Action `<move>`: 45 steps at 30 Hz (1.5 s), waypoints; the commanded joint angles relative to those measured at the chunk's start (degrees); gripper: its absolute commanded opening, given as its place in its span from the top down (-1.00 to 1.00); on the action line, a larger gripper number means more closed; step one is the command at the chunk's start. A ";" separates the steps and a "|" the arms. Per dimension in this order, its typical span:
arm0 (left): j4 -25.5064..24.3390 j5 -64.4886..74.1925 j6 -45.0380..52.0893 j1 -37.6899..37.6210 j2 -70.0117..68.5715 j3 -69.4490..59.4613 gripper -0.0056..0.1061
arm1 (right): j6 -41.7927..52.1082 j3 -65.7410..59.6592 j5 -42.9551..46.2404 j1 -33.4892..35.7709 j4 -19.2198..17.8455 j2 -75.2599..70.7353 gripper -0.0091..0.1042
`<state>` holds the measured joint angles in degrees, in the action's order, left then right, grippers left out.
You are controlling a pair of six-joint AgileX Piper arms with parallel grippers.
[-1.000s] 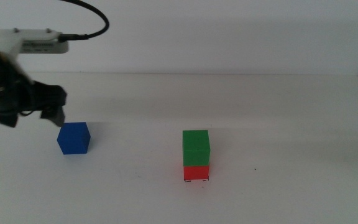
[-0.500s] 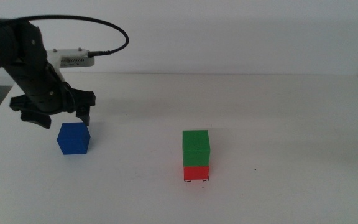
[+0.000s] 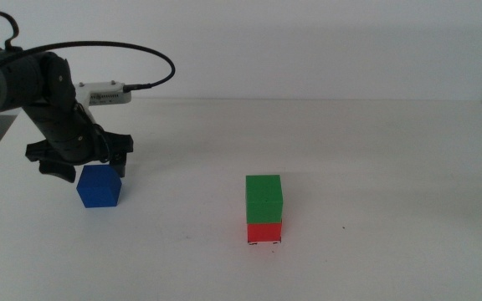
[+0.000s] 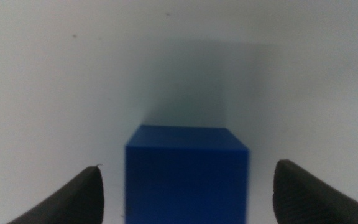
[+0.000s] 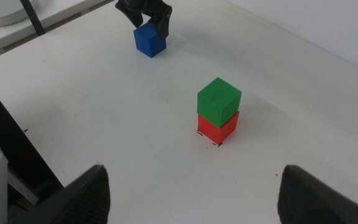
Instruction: Stack red cubes first, then green, then blue cubes in a specific spot.
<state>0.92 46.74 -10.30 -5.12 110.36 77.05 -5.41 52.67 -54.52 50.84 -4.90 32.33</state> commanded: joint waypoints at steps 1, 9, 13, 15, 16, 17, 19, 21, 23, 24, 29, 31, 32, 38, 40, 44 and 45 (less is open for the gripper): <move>0.15 -0.71 -0.48 0.55 0.63 0.29 -0.73 | 0.28 -0.51 0.58 0.02 -0.24 -0.35 -0.73; 0.15 -1.52 -0.23 0.67 3.45 0.29 -0.73 | 0.28 -0.51 0.58 0.02 -0.24 -0.35 -0.73; 0.26 -1.33 0.45 0.67 3.66 0.29 -0.68 | 0.28 -0.51 0.58 0.02 -0.24 -0.35 -0.73; 0.26 -0.76 1.19 0.67 3.66 0.29 -0.55 | 0.28 -0.51 0.58 0.02 -0.24 -0.35 -0.73; 0.56 -0.46 1.45 0.67 3.66 0.29 -0.44 | 0.28 -0.51 0.58 0.02 -0.24 -0.35 -0.73; 1.08 0.02 1.45 0.67 3.66 0.29 -0.31 | 0.28 -0.51 0.58 0.02 -0.24 -0.35 -0.72; 1.74 0.79 1.45 0.67 3.55 0.29 -0.01 | 0.28 -0.51 0.58 0.02 -0.24 -0.35 -0.72; 2.40 1.97 1.45 0.56 2.53 0.29 0.31 | 0.28 -0.51 0.58 0.02 -0.24 -0.35 -0.72; 2.95 2.82 1.45 -0.15 -0.15 0.29 0.64 | 0.28 -0.51 0.58 0.02 -0.24 -0.35 -0.72; 3.06 2.95 1.25 -0.85 -2.08 0.29 0.79 | 0.28 -0.51 0.58 0.02 -0.24 -0.35 -0.72; -0.92 4.49 -7.52 -10.00 -11.20 2.18 0.93 | 0.28 -0.51 0.58 0.02 -0.24 -0.35 -0.72; -4.76 8.20 -13.72 -16.08 -12.38 5.41 0.93 | 0.28 -0.51 0.58 0.02 -0.24 -0.35 -0.72; -7.25 11.09 -16.91 -19.26 -12.35 7.68 0.93 | 0.28 -0.51 0.58 0.02 -0.24 -0.35 -0.72; -15.45 23.22 -35.81 -33.73 -10.58 19.76 0.93 | 0.28 -0.51 0.58 0.02 -0.24 -0.35 -0.72; -15.45 23.22 -40.43 -36.64 -10.04 20.93 0.93 | 0.28 -0.51 0.58 0.02 -0.24 -0.35 -0.72; -15.34 23.22 -41.97 -40.80 -9.07 20.81 0.93 | 0.28 -0.51 0.58 0.02 -0.24 -0.35 -0.72; -14.91 23.22 -42.57 -41.30 -8.83 20.81 0.93 | 0.28 -0.51 0.58 0.02 -0.24 -0.35 -0.72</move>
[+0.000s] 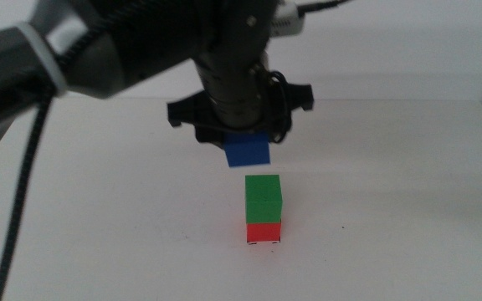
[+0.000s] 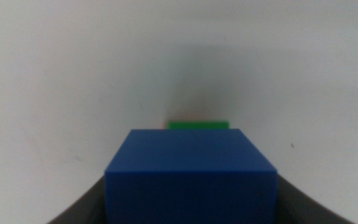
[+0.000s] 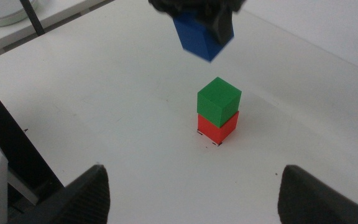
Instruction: Stack red cubes first, then green, then blue cubes in a specific spot.
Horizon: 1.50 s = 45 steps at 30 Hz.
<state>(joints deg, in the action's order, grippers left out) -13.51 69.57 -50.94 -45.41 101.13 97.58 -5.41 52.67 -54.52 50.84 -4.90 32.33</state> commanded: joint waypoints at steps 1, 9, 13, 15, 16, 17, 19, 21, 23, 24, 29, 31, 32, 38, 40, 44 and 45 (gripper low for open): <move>-0.11 0.39 -2.05 -1.00 0.85 0.28 0.93 | 0.28 -0.51 0.58 0.02 -0.24 -0.35 -0.72; 0.74 0.39 -0.08 -1.00 4.51 0.28 0.93 | 0.28 -0.51 0.58 0.02 -0.24 -0.35 -0.72; -0.02 -1.18 -0.08 -1.00 5.53 0.28 0.93 | 0.28 -0.51 0.58 0.02 -0.24 -0.35 -0.72; -0.19 -1.83 -0.08 -1.00 5.92 0.28 0.93 | 0.28 -0.51 0.58 0.02 -0.24 -0.35 -0.72; -0.19 -2.20 -0.29 -0.89 6.34 0.28 0.93 | 0.28 -0.51 0.58 0.02 -0.24 -0.35 -0.72; 0.04 -2.69 -0.46 -0.89 6.48 0.39 0.93 | 0.28 -0.51 0.58 0.02 -0.24 -0.35 -0.72; 0.56 -3.89 -0.46 -0.89 6.89 0.39 0.93 | 0.28 -0.51 0.58 0.02 -0.24 -0.35 -0.72; 1.07 -4.51 -0.46 -0.89 7.14 0.39 0.93 | 0.28 -0.51 0.58 0.02 -0.24 -0.35 -0.72; 1.24 -4.51 -0.46 -0.89 7.36 0.39 0.93 | 0.28 -0.51 0.58 0.02 -0.24 -0.35 -0.72; 1.35 -4.51 -0.46 -0.89 7.50 0.39 0.93 | 0.28 -0.51 0.58 0.02 -0.24 -0.35 -0.72; -0.46 -4.61 -0.30 -0.89 7.85 0.28 0.93 | 0.28 -0.51 0.58 0.02 -0.24 -0.35 -0.72; -0.59 -4.79 -0.30 -0.89 8.19 0.28 0.93 | 0.28 -0.51 0.58 0.02 -0.24 -0.35 -0.72; -0.49 -4.90 -0.30 -0.89 8.51 0.28 0.93 | 0.28 -0.51 0.58 0.02 -0.24 -0.35 -0.72; 0.70 -4.88 -0.19 -0.89 9.47 0.28 0.93 | 0.28 -0.51 0.58 0.02 -0.24 -0.35 -0.72; 0.70 -4.88 -0.19 -0.89 9.68 0.28 0.93 | 0.28 -0.51 0.58 0.02 -0.24 -0.35 -0.72; 0.94 -4.42 -0.25 -0.89 9.90 0.28 0.82 | 0.28 -0.51 0.58 0.02 -0.24 -0.35 -0.72; 0.94 -4.42 -0.25 -0.89 9.90 0.28 0.75 | 0.28 -0.51 0.58 0.02 -0.24 -0.35 -0.72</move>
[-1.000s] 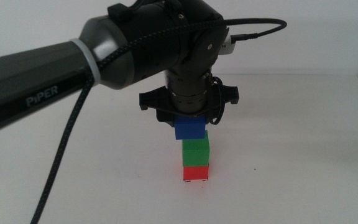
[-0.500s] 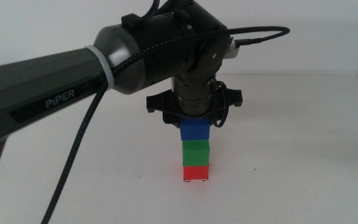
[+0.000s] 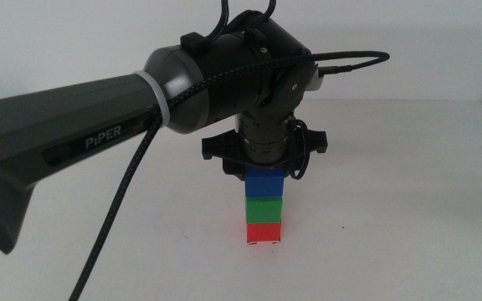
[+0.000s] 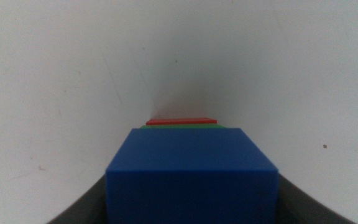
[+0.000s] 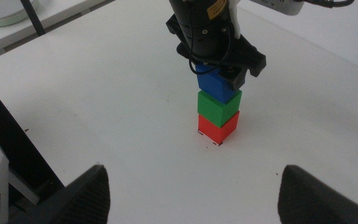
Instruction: Stack red cubes first, then green, then blue cubes in a specific spot.
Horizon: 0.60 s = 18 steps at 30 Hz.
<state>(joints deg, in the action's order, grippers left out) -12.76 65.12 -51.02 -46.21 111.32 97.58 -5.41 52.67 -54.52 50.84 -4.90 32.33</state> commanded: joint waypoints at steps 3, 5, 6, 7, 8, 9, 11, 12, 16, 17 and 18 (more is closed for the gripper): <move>0.77 0.58 -0.04 -0.09 0.71 0.28 0.60 | 0.28 -0.51 0.58 0.02 -0.24 -0.35 -0.72; 1.18 0.58 -0.04 -0.09 1.07 0.28 0.60 | 0.28 -0.51 0.58 0.02 -0.24 -0.35 -0.72; 1.41 0.58 -0.04 -0.09 1.29 0.28 0.60 | 0.28 -0.51 0.58 0.02 -0.24 -0.35 -0.72; 1.42 0.58 0.07 -0.09 1.29 0.28 0.60 | 0.28 -0.51 0.58 0.02 -0.24 -0.35 -0.72; 1.42 0.58 0.17 -0.09 1.41 0.28 0.60 | 0.28 -0.51 0.58 0.02 -0.24 -0.35 -0.72; 1.42 0.58 0.17 -0.09 1.41 0.28 0.60 | 0.28 -0.51 0.58 0.02 -0.24 -0.35 -0.72; 0.77 0.35 1.52 -0.09 1.42 0.28 0.15 | 0.28 -0.51 0.58 0.02 -0.24 -0.35 -0.72; 0.77 0.35 1.92 -0.09 1.42 0.28 0.06 | 0.28 -0.51 0.58 0.02 -0.24 -0.35 -0.72; 0.37 -0.14 3.24 -0.09 1.42 0.28 -0.34 | 0.28 -0.51 0.58 0.02 -0.24 -0.35 -0.72; -0.18 -0.37 3.24 -0.09 1.42 0.28 -0.44 | 0.28 -0.51 0.58 0.02 -0.24 -0.35 -0.72; -0.58 -0.52 3.24 -0.09 1.42 0.28 -0.55 | 0.28 -0.51 0.58 0.02 -0.24 -0.35 -0.72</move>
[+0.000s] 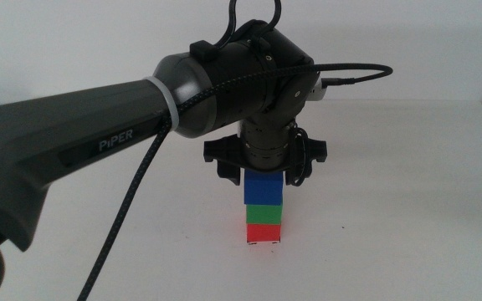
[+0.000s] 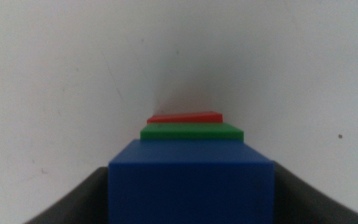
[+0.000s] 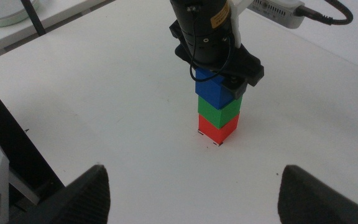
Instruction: Stack red cubes first, then green, then blue cubes in a specific spot.
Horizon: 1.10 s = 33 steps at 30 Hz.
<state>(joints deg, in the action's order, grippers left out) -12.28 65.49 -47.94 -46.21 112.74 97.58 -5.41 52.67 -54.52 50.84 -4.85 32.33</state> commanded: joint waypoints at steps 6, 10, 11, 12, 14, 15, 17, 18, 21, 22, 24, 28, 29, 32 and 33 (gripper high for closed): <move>-1.38 -2.51 1.87 -0.09 -0.67 0.38 -0.78 | 0.28 -0.51 0.58 0.02 -0.28 -0.35 -0.72; 0.42 -3.75 5.17 -0.09 -4.37 0.38 -0.78 | 0.28 -0.51 0.58 0.02 -0.28 -0.35 -0.72; 2.04 -3.89 6.69 -0.09 -6.21 0.38 -0.78 | 0.28 -0.51 0.58 0.02 -0.28 -0.35 -0.72; 3.35 -3.89 9.21 -0.09 -8.23 0.38 -0.78 | 0.28 -0.51 0.58 0.02 -0.28 -0.35 -0.72; 5.04 -3.09 15.67 -0.09 -12.74 0.38 -0.78 | 0.28 -0.51 0.58 0.02 -0.28 -0.35 -0.72; 5.14 -2.49 19.32 -0.09 -15.11 0.38 -0.78 | 0.28 -0.51 0.58 0.02 -0.28 -0.35 -0.72; 4.11 0.94 23.06 -0.09 -19.20 0.38 -0.78 | 0.28 -0.51 0.58 0.02 -0.28 -0.35 -0.72; 2.68 3.92 23.06 -0.09 -21.44 0.38 -0.78 | 0.28 -0.51 0.58 0.02 -0.28 -0.35 -0.72; -2.84 4.47 25.14 0.00 -27.78 -0.65 -0.78 | 0.28 -0.51 0.58 0.02 -0.28 -0.35 -0.72; -3.77 4.47 25.66 0.14 -30.30 -1.25 -0.78 | 0.28 -0.51 0.58 0.02 -0.28 -0.35 -0.72; -4.51 4.47 27.88 1.33 -35.52 -3.34 -0.78 | 0.28 -0.51 0.82 0.02 -0.28 -0.35 -0.72; -4.51 4.47 32.18 6.37 -44.73 -9.17 -0.78 | 0.28 -0.51 0.95 0.02 -0.28 -0.35 -0.72; -2.82 4.47 34.85 9.00 -47.50 -11.40 -0.78 | 0.28 -0.51 1.27 0.02 0.21 -0.35 -0.72; 6.10 -5.09 45.64 19.44 -56.57 -19.35 -0.78 | 0.28 -0.51 1.86 0.02 0.33 -0.83 -0.72; 9.54 -8.53 49.18 23.47 -59.72 -22.48 -0.78 | 0.28 -0.51 1.86 0.02 0.51 -0.92 -0.72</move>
<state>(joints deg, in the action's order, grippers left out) -7.95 62.69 -4.65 -27.20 58.07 79.02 -5.41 52.67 -53.49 50.84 -4.28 31.96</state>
